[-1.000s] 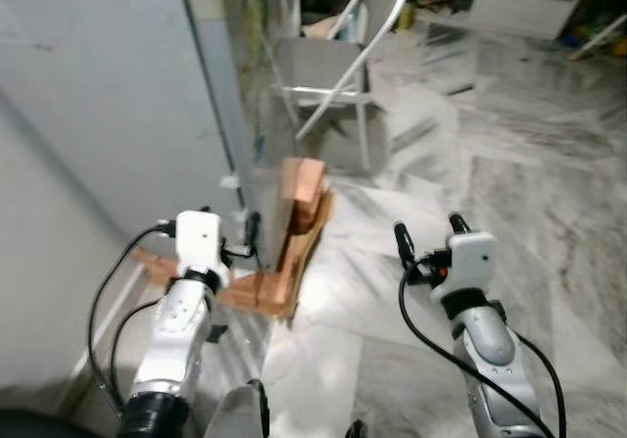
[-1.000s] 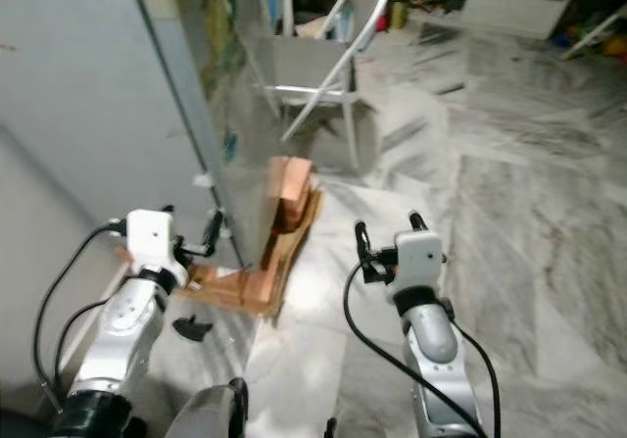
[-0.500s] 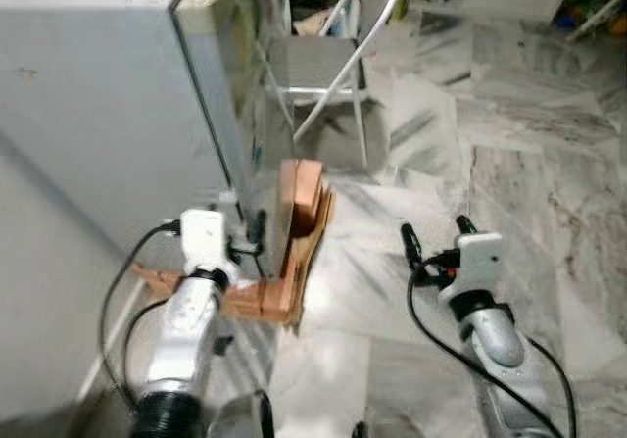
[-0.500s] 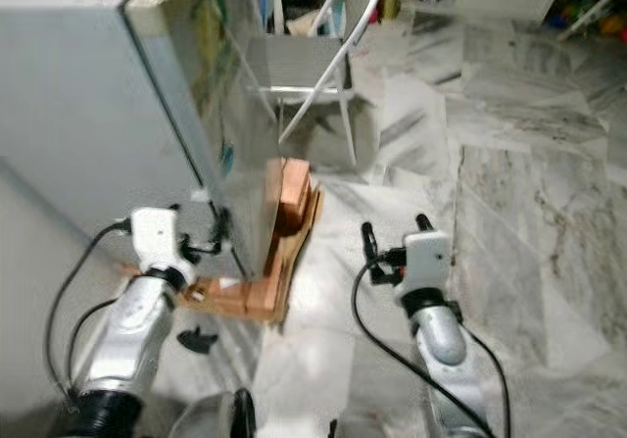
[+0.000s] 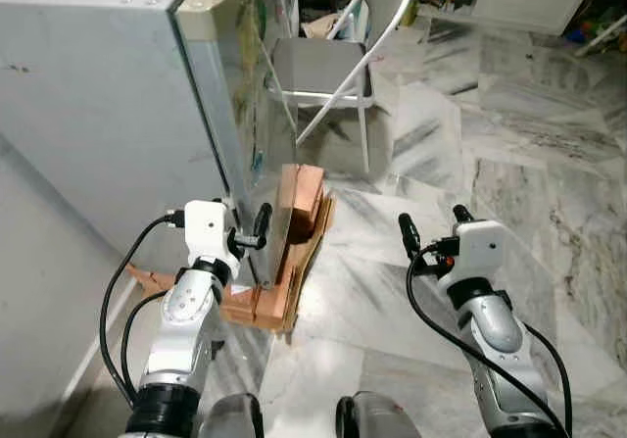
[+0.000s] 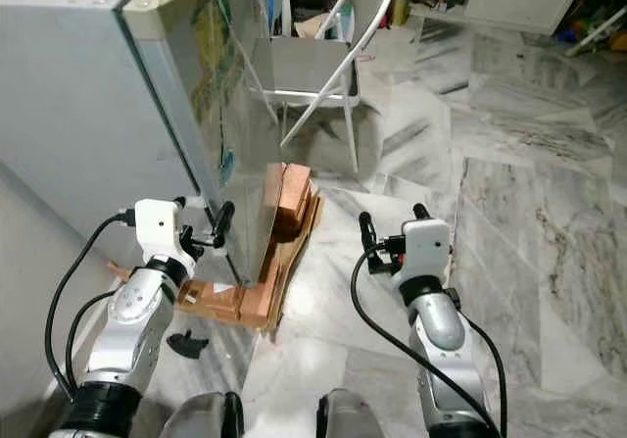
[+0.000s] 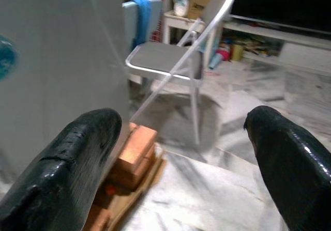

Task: Restocking fridge

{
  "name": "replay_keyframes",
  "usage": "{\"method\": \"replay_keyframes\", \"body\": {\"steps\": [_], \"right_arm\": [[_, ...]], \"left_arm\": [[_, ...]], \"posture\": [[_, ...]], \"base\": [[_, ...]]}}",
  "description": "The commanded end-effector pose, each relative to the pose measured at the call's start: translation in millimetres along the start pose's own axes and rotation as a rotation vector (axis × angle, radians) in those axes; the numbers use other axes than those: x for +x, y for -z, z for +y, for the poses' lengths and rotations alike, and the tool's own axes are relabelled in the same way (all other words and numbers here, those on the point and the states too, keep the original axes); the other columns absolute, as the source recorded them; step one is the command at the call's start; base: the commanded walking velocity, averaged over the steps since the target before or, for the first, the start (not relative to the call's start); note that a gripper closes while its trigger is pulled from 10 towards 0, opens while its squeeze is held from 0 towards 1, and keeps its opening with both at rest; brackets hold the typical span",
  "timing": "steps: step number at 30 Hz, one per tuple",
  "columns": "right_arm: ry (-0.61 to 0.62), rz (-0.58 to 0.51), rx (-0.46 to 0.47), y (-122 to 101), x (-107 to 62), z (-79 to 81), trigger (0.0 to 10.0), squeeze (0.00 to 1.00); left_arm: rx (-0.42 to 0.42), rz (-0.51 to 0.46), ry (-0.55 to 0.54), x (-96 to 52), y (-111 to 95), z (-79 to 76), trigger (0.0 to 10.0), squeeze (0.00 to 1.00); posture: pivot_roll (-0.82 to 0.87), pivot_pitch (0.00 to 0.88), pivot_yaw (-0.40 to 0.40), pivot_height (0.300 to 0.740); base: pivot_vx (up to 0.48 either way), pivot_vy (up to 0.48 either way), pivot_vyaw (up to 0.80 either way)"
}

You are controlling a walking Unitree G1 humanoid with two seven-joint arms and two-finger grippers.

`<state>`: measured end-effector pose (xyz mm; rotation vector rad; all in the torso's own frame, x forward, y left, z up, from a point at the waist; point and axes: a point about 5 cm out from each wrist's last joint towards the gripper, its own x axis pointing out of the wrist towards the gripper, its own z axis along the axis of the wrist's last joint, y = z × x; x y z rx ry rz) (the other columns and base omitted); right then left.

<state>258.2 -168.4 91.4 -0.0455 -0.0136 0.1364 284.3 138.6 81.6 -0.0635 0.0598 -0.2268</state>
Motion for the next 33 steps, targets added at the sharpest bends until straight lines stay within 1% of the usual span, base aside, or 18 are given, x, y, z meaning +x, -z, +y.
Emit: {"method": "replay_keyframes", "body": {"steps": [1,4,5,6,10,13,14,15,16,18,19,20,21,25,28,29,32,33], "right_arm": [[0.007,0.022,0.007,3,-1.6,-2.5,10.0,0.0],[0.011,0.023,0.007,3,-2.2,-2.8,10.0,0.0],[0.014,0.023,0.009,3,-2.6,-2.5,10.0,0.0],[0.014,0.023,0.009,3,-2.7,-2.4,10.0,0.0],[0.016,0.025,0.015,3,-3.7,-2.3,10.0,0.0],[0.02,0.028,0.02,3,-4.8,-2.4,10.0,0.0],[0.019,0.029,0.021,3,-5.1,-2.4,10.0,0.0],[0.019,0.03,0.022,4,-5.3,-2.6,10.0,0.0],[0.018,0.031,0.022,4,-5.4,-2.7,10.0,0.0],[0.016,0.033,0.022,3,-5.6,-2.9,10.0,0.0],[0.016,0.033,0.022,3,-5.6,-2.9,10.0,0.0],[0.013,0.034,0.022,4,-5.5,-2.8,10.0,0.0],[0.012,0.035,0.022,3,-5.3,-2.9,10.0,0.0],[0.002,0.042,0.022,5,-4.7,-2.2,10.0,0.0],[0.003,0.043,0.022,5,-4.7,-2.3,10.0,0.0],[0.003,0.042,0.022,4,-4.8,-2.4,10.0,0.0],[0.002,0.041,0.021,4,-5.2,-1.9,10.0,0.0],[-0.004,0.038,0.022,3,-5.8,-1.4,10.0,0.0]], "left_arm": [[0.001,-0.007,0.034,2.2,-4,-3.5,10.0,0.0],[0.006,-0.003,0.045,4.2,-4,-3.3,10.0,0.0],[0.015,-0.005,0.036,8.6,-6,-0.8,10.0,0.0],[0.017,-0.006,0.033,9.7,-6,-0.2,10.0,0.0],[0.039,-0.018,0.003,15.7,-11,3.8,10.0,0.0],[0.05,-0.022,-0.018,16.2,-11,6.7,10.0,0.0],[0.053,-0.025,-0.033,16.1,-11,7.9,10.0,0.0],[0.067,-0.026,-0.102,16.8,-11,14.2,10.0,0.0],[0.074,-0.029,-0.13,17.0,-11,16.8,10.0,0.0],[0.048,-0.024,-0.17,18.8,-11,21.0,10.0,0.0],[0.048,-0.024,-0.17,18.8,-11,21.0,10.0,0.0],[0.024,-0.024,-0.17,21.4,-10,20.8,10.0,0.0],[0.017,-0.025,-0.167,22.5,-11,20.2,10.0,0.0],[-0.009,-0.046,-0.123,31.7,-14,8.8,10.0,0.0],[-0.007,-0.049,-0.113,33.9,-15,4.8,10.0,0.0],[0.007,-0.051,-0.115,35.9,-15,3.2,10.0,0.0],[0.021,-0.05,-0.132,38.4,-15,5.3,10.0,0.0],[0.031,-0.046,-0.152,39.6,-15,8.7,10.0,0.0]], "posture": [[-0.01,0.163,-0.027,0.74],[-0.02,0.156,-0.024,0.74],[-0.02,0.158,-0.021,0.74],[-0.02,0.158,-0.021,0.74],[-0.02,0.163,-0.016,0.74],[-0.03,0.168,-0.013,0.74],[-0.03,0.169,-0.013,0.74],[-0.03,0.169,-0.014,0.74],[-0.03,0.169,-0.014,0.74],[-0.03,0.17,-0.016,0.74],[-0.03,0.17,-0.016,0.74],[-0.03,0.17,-0.017,0.74],[-0.03,0.17,-0.019,0.74],[-0.04,0.167,-0.019,0.74],[-0.04,0.167,-0.018,0.74],[-0.04,0.165,-0.018,0.74],[-0.04,0.166,-0.016,0.74],[-0.04,0.165,-0.014,0.74]], "base": [[0.0,0.0,-0.8],[0.0,0.0,-0.8],[0.0,0.0,-0.8],[0.0,0.0,-0.8],[0.0,0.0,0.0],[0.0,0.0,0.0],[0.0,0.0,0.0],[0.0,0.0,0.0],[0.0,0.0,0.0],[0.0,0.0,0.0],[0.0,0.0,0.0],[0.0,0.0,0.0],[0.0,0.0,0.0],[0.0,0.0,0.0],[0.0,0.0,0.0],[0.0,0.0,0.0],[0.0,0.0,0.0],[0.0,0.0,0.0]]}}
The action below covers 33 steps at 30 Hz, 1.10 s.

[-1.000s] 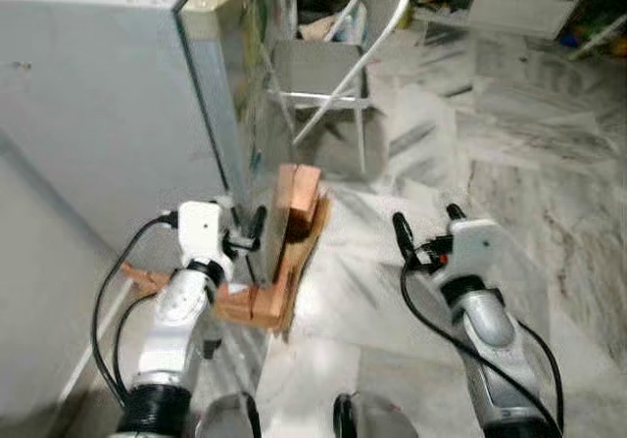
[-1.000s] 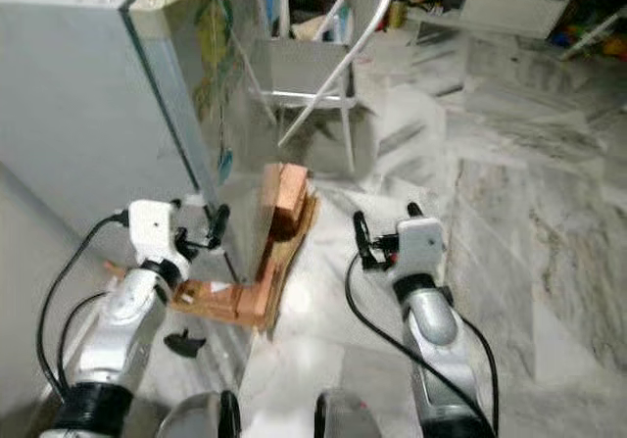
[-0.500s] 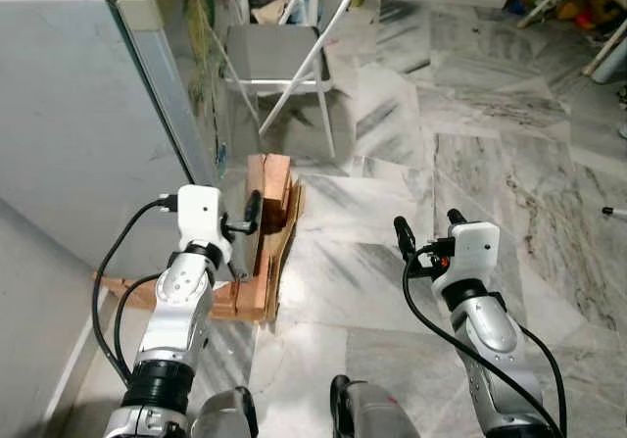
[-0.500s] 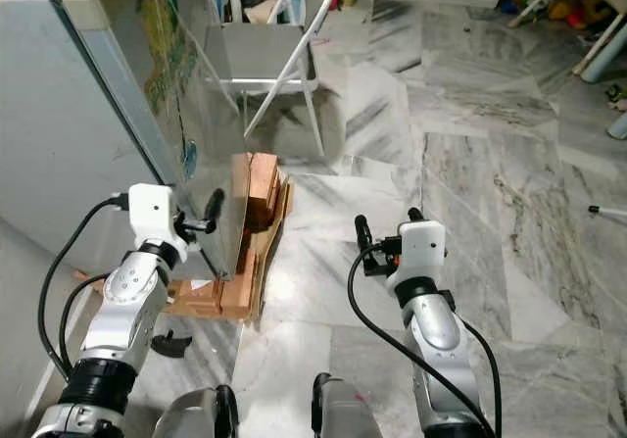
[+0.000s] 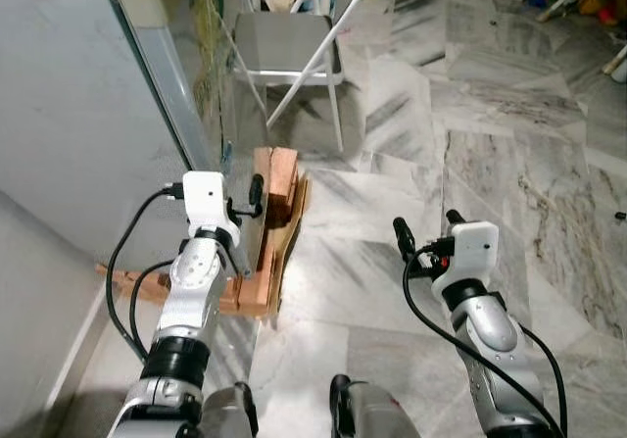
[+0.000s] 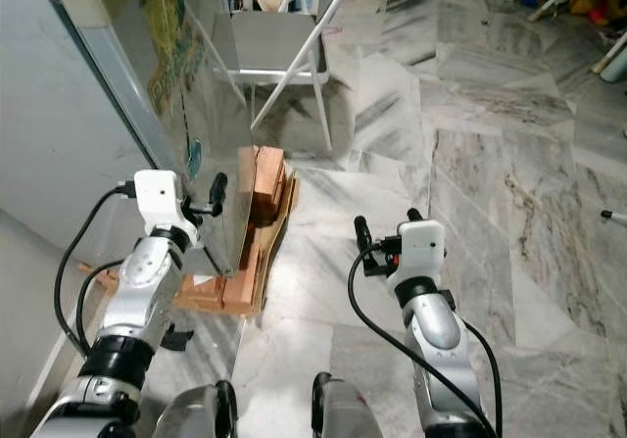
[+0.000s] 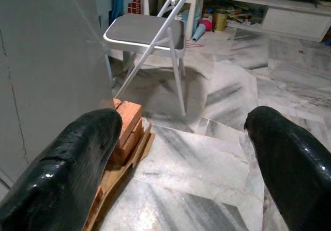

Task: Restocking fridge

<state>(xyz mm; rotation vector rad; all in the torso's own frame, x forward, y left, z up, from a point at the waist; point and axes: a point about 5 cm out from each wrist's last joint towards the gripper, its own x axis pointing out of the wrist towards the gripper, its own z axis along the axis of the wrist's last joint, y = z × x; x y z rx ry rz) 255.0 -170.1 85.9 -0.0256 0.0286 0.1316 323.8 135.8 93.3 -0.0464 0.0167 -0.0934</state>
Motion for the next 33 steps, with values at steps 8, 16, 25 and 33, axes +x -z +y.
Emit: {"method": "replay_keyframes", "body": {"steps": [8,16,25,33], "right_arm": [[-0.053,0.008,0.02,-1,-4.4,3.2,10.0,0.0],[-0.073,0.019,0.026,0,-4.3,4.6,10.0,0.0],[-0.268,0.062,0.013,-2,-20.2,25.5,10.0,0.0],[-0.367,0.12,0.045,0,-38.9,25.1,10.0,0.0]], "left_arm": [[0.043,0.001,-0.067,2.3,0,12.9,10.0,0.0],[0.036,0.002,-0.044,5.0,2,4.6,10.0,0.0],[0.034,-0.034,0.021,19.4,-10,-18.2,10.0,0.0],[0.05,-0.019,-0.01,22.6,-9,-13.3,10.0,0.0]], "posture": [[-0.04,0.165,-0.01,0.74],[-0.04,0.165,-0.015,0.74],[-0.06,0.158,-0.013,0.74],[-0.07,0.157,-0.009,0.74]], "base": [[0.0,0.0,0.0],[0.0,0.0,0.0],[0.0,0.0,0.0],[0.0,0.0,0.0]]}}
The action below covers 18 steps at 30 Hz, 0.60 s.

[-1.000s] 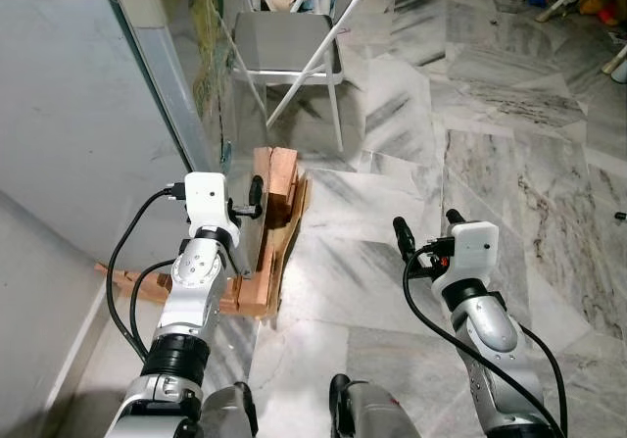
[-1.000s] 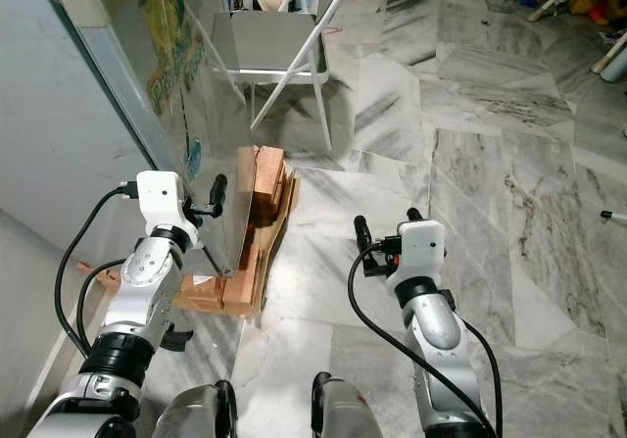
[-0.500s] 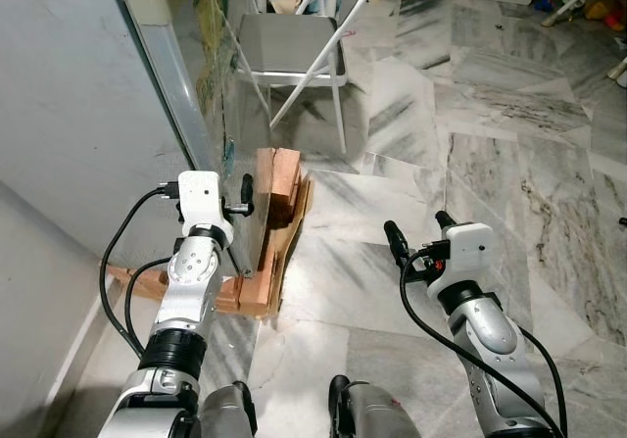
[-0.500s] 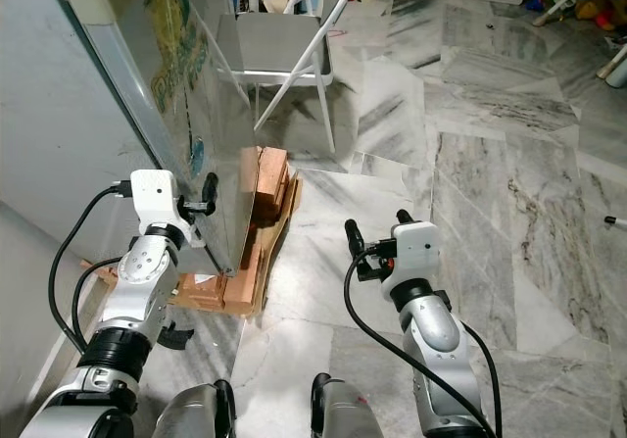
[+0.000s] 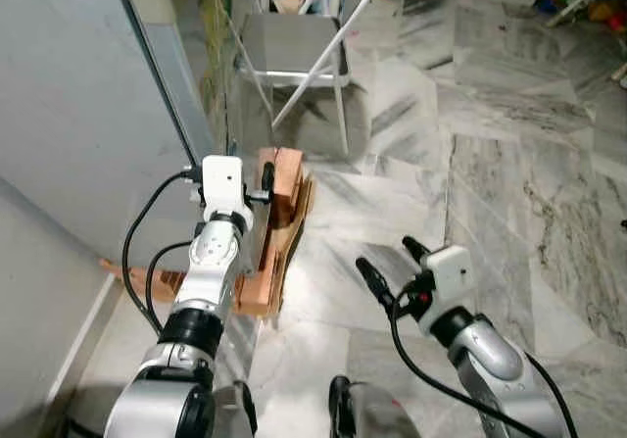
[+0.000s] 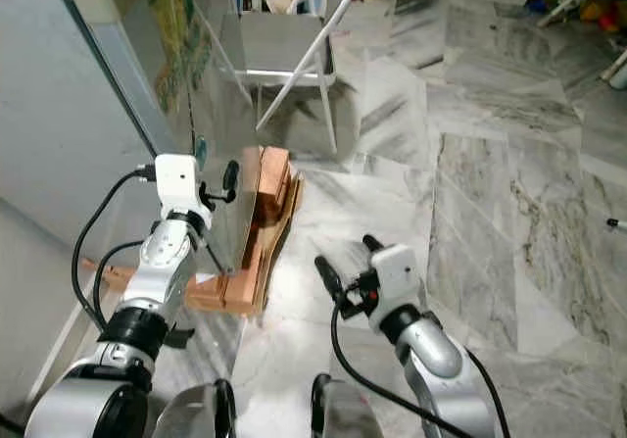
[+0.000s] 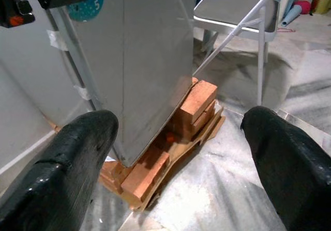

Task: Restocking fridge

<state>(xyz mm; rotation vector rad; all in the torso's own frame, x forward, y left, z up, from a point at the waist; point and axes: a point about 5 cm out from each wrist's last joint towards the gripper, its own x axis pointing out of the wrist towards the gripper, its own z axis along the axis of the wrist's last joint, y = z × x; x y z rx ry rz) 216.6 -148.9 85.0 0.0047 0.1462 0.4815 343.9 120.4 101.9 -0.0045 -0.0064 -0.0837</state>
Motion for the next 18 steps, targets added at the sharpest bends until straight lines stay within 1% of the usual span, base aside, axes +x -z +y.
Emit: {"method": "replay_keyframes", "body": {"steps": [1,3,5,6,8,10,13,15,18], "right_arm": [[-0.026,0.013,0.019,-1,-4.7,0.7,10.0,0.0],[-0.063,0.022,0.03,-1,-6.2,3.1,10.0,0.0],[-0.096,0.008,0.023,-5,-8.8,6.0,10.0,0.0],[-0.08,-0.009,0.007,-8,-9.9,4.5,10.0,0.0],[-0.006,-0.048,-0.023,-16,-13.1,-2.6,10.0,0.0],[0.042,-0.076,-0.044,-22,-16.4,-6.8,10.0,0.0],[0.142,-0.108,-0.056,-30,-25.2,-14.9,10.0,0.0],[0.16,-0.103,-0.058,-29,-29.4,-15.9,10.0,0.0],[0.164,-0.086,-0.054,-24,-31.5,-14.0,10.0,0.0]], "left_arm": [[0.004,0.006,0.008,0.2,1,0.2,10.0,0.0],[0.002,0.016,0.035,-5.2,4,-0.8,10.0,0.0],[0.024,0.014,0.068,-14.4,8,-0.1,10.0,0.0],[0.04,0.009,0.077,-18.5,10,1.4,10.0,0.0],[0.076,-0.002,0.091,-29.8,14,7.2,10.0,0.0],[0.089,-0.006,0.081,-37.7,17,13.7,10.0,0.0],[0.102,0.008,0.036,-54.5,23,30.8,10.0,0.0],[0.107,0.02,0.009,-62.7,25,39.5,10.0,0.0],[0.103,0.021,-0.013,-69.0,23,44.3,10.0,0.0]], "posture": [[-0.07,0.157,-0.009,0.74],[-0.08,0.156,-0.009,0.74],[-0.07,0.157,-0.007,0.74],[-0.07,0.156,-0.006,0.74],[-0.06,0.156,-0.006,0.74],[-0.06,0.154,-0.003,0.74],[-0.06,0.155,0.001,0.74],[-0.06,0.157,0.003,0.74],[-0.06,0.16,0.005,0.74]], "base": [[0.0,0.0,0.0],[0.0,0.0,0.0],[0.0,0.0,0.0],[0.0,0.0,0.0],[0.0,0.0,0.0],[0.0,0.0,0.0],[0.0,0.0,0.0],[0.0,0.0,0.0],[0.0,0.0,0.0]]}}
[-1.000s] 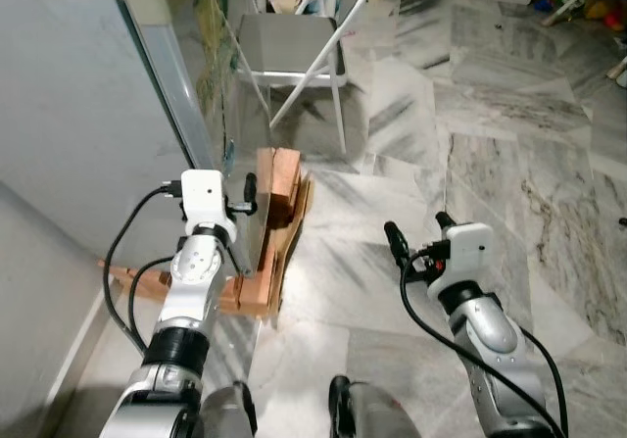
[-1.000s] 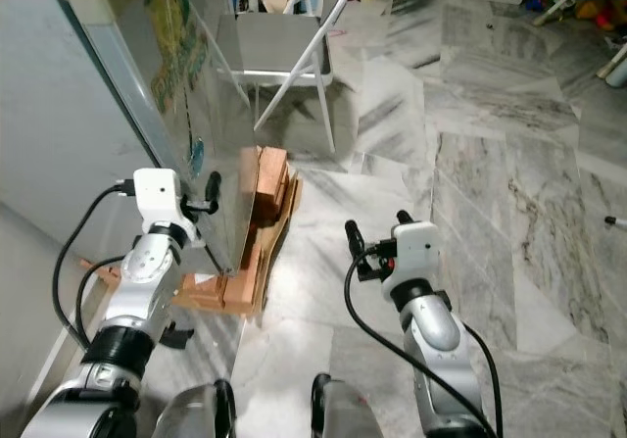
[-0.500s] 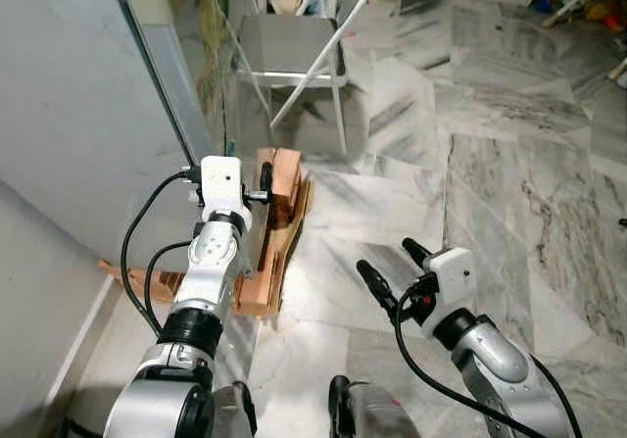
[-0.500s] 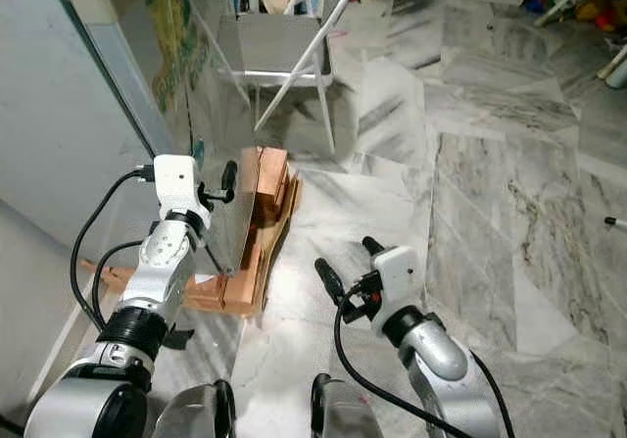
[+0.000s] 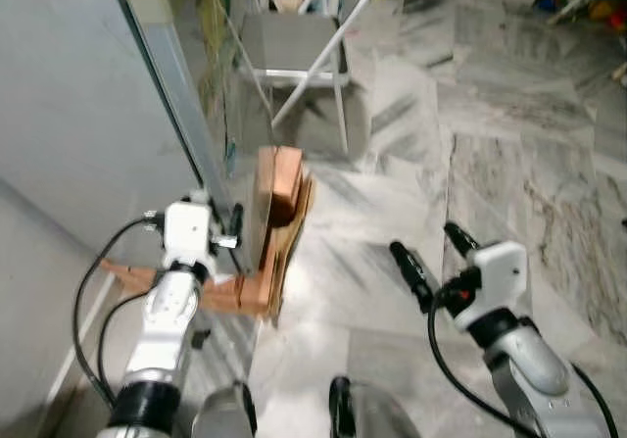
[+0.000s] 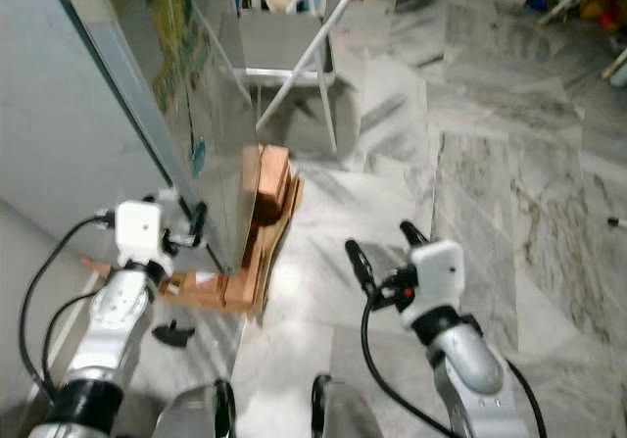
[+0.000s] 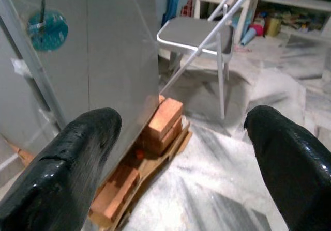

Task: Restocking fridge

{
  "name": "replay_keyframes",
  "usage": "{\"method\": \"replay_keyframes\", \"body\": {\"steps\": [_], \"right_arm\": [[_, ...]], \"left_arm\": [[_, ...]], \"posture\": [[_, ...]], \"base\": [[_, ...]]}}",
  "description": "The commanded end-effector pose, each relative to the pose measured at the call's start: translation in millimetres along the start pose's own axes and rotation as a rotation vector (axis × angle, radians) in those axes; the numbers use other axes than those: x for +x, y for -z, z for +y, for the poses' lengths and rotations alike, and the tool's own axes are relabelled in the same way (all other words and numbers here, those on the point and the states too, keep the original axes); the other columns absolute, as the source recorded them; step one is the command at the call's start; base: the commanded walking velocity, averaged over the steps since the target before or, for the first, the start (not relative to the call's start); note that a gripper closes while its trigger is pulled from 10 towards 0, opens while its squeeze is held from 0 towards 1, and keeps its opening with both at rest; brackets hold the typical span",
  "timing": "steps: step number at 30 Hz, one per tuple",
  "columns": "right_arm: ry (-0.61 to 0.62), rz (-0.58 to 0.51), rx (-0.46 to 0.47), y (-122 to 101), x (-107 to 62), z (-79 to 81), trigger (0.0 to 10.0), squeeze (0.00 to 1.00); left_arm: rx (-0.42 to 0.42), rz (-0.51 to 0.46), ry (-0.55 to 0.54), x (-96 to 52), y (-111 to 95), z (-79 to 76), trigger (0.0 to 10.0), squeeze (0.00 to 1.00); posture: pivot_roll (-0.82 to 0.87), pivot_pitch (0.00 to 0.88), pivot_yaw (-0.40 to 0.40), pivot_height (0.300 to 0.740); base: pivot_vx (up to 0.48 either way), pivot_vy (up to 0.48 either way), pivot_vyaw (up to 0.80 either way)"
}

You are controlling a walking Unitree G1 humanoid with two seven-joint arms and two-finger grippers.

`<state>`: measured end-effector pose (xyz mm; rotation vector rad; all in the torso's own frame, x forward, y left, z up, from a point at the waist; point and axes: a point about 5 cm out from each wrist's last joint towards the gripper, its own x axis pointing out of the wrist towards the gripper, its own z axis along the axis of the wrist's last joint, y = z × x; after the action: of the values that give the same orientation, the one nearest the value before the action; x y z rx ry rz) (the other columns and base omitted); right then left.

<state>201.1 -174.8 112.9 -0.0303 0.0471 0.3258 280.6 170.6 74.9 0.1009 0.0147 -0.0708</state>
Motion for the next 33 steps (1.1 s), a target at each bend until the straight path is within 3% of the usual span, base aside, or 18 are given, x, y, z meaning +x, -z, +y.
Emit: {"method": "replay_keyframes", "body": {"steps": [1,6,11,26,33], "right_arm": [[0.005,0.003,-0.009,0,-2.2,0.4,10.0,0.0],[-0.023,-0.013,-0.04,-2,0.9,8.3,10.0,0.0],[-0.012,-0.01,-0.039,-2,3.2,5.7,10.0,0.0],[-0.033,0.021,-0.047,6,2.3,7.4,10.0,0.0],[-0.038,0.029,-0.048,9,3.3,7.5,10.0,0.0]], "left_arm": [[-0.002,-0.004,-0.001,-1.6,-3,-0.2,10.0,0.0],[-0.04,-0.038,0.056,-2.0,-13,-11.7,10.0,0.0],[-0.055,-0.044,0.086,-5.3,-15,-16.8,10.0,0.0],[-0.063,-0.025,0.05,-9.4,-16,-12.4,10.0,0.0],[-0.069,-0.03,0.048,-4.3,-19,-15.2,10.0,0.0]], "posture": [[-0.06,0.16,0.005,0.74],[-0.05,0.158,-0.003,0.74],[-0.05,0.155,-0.007,0.74],[-0.05,0.158,-0.017,0.74],[-0.05,0.161,-0.019,0.74]], "base": [[0.0,0.0,0.0],[0.0,0.0,0.0],[0.134,0.0,0.0],[0.353,0.0,0.0],[0.0,0.0,0.0]]}}
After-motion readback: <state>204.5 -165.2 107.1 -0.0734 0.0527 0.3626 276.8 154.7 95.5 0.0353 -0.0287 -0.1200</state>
